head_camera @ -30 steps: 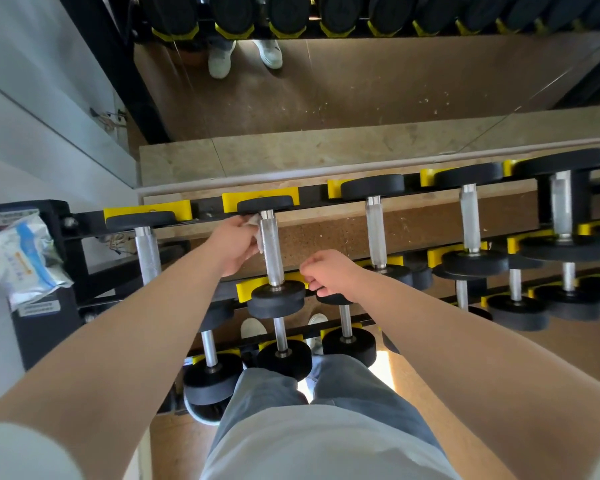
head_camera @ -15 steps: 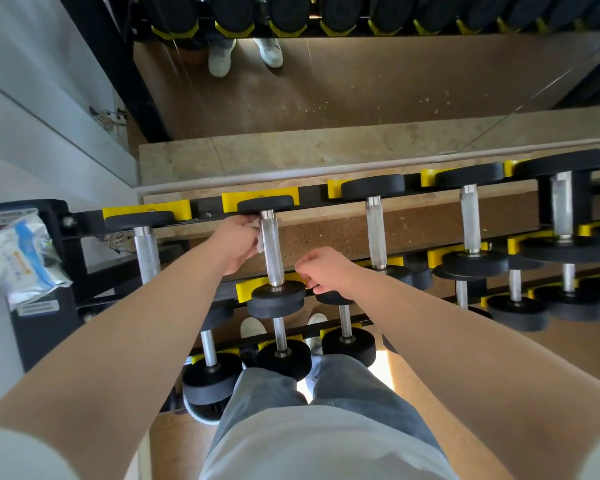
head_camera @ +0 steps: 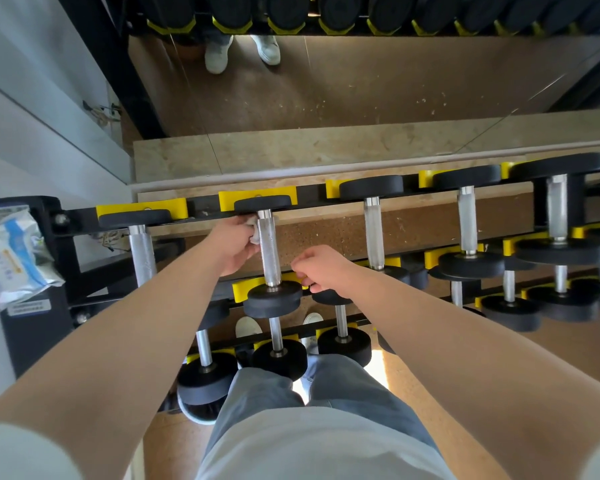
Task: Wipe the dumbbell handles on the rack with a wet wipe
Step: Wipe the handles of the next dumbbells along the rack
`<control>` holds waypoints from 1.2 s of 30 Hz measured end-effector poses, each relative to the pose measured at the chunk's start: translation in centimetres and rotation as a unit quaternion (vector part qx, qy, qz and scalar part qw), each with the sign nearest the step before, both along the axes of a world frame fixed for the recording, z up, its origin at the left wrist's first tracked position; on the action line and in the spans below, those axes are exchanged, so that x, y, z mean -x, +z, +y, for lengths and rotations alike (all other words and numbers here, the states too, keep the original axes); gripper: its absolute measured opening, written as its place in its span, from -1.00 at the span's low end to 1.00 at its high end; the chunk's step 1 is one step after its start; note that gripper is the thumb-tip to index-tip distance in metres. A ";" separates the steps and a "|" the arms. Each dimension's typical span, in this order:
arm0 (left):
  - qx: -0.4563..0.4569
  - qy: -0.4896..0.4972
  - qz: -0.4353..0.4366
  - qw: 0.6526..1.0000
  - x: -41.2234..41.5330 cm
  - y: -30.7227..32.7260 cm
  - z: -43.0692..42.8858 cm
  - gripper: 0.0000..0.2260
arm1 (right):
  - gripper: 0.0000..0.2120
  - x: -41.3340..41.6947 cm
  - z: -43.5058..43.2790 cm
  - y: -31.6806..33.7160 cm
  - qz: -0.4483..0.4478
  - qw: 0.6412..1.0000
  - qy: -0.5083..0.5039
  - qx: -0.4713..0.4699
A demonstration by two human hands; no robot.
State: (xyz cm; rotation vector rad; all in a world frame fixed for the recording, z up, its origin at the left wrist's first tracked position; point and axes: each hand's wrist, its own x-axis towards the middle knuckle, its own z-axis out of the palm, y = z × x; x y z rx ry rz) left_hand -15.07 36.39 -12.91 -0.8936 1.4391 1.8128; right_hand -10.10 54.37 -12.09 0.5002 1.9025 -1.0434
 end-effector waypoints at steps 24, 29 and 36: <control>0.101 -0.114 0.017 0.988 -2.6 0.5 -1.6 -0.64 | -0.74 1.1 -2.6 0.7 0.188 0.980 -0.072 0.003; 0.218 -0.210 0.058 0.951 -3.9 -1.0 -1.1 -0.64 | -0.81 1.2 -2.0 0.0 0.074 0.969 0.202 -0.120; 0.130 -0.151 0.042 0.979 -4.9 -1.7 -1.7 -0.75 | -0.85 2.7 -3.9 -0.8 -0.004 0.976 -0.203 0.078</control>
